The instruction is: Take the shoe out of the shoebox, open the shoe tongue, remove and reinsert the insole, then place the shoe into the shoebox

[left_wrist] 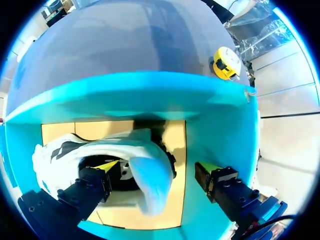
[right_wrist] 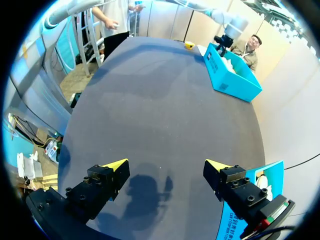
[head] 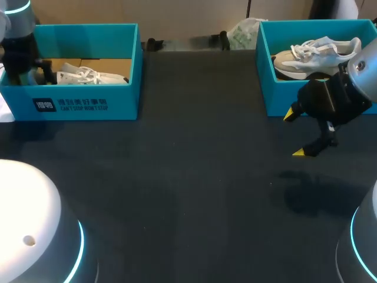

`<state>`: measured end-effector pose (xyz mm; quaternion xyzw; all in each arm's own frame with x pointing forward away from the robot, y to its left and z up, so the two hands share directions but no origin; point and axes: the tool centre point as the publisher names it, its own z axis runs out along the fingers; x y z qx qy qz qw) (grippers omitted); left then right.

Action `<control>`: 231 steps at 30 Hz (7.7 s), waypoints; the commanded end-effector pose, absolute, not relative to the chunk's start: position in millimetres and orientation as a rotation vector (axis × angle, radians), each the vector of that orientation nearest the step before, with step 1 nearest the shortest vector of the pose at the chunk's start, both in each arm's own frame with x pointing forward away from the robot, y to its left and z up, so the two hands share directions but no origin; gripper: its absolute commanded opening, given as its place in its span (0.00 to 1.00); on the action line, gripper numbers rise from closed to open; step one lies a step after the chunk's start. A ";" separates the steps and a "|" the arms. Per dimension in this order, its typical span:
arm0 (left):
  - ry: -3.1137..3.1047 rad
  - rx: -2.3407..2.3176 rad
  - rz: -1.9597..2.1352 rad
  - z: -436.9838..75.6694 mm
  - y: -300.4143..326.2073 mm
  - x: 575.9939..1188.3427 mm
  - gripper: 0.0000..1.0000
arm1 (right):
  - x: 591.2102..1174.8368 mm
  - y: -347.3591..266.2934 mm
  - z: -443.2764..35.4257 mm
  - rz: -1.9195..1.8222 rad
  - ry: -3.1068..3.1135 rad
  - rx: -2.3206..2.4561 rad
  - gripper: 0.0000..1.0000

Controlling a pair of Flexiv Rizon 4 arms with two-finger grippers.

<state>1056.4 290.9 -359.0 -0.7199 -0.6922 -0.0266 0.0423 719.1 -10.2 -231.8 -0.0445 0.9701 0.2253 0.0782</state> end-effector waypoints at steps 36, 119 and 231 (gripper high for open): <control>-2.277 -2.238 0.045 -195.5 283.2 1022.7 1.00 | 719.1 -9.4 -232.8 0.670 2.905 -0.132 1.00; -2.551 -2.071 0.307 -138.7 251.2 990.5 1.00 | 1029.1 -221.6 -201.9 0.381 1.737 1.999 1.00; -2.551 -2.071 0.307 -138.7 251.2 990.5 1.00 | 1167.3 -347.0 -390.8 -0.183 1.981 2.271 0.00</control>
